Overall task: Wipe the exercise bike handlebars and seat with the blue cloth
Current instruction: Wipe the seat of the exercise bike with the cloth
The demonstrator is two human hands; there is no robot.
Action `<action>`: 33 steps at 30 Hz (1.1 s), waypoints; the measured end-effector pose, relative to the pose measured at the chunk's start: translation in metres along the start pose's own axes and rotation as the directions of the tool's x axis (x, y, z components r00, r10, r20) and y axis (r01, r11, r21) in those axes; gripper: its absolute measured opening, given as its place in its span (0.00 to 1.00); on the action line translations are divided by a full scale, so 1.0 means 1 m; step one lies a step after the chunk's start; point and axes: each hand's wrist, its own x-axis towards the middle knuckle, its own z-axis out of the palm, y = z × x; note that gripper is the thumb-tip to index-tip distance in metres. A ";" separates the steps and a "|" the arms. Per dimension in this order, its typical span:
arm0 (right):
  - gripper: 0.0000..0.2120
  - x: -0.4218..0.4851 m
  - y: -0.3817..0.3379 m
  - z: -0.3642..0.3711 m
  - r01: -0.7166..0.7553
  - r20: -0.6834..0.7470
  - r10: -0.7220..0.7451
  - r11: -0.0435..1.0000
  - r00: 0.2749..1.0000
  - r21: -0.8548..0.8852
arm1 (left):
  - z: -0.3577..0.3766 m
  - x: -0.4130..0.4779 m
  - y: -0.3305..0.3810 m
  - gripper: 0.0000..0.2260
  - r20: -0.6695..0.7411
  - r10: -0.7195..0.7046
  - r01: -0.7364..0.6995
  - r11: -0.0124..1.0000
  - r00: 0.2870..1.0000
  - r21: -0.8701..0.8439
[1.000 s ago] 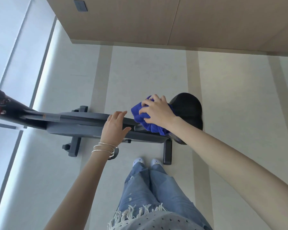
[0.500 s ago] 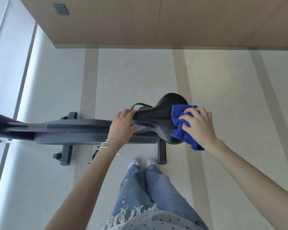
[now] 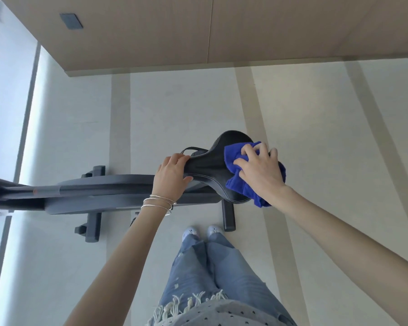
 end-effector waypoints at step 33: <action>0.13 0.137 -0.008 -0.014 0.358 0.313 -0.390 0.920 0.866 0.159 | -0.010 -0.015 -0.009 0.24 -0.065 -0.141 0.143 0.989 0.988 0.035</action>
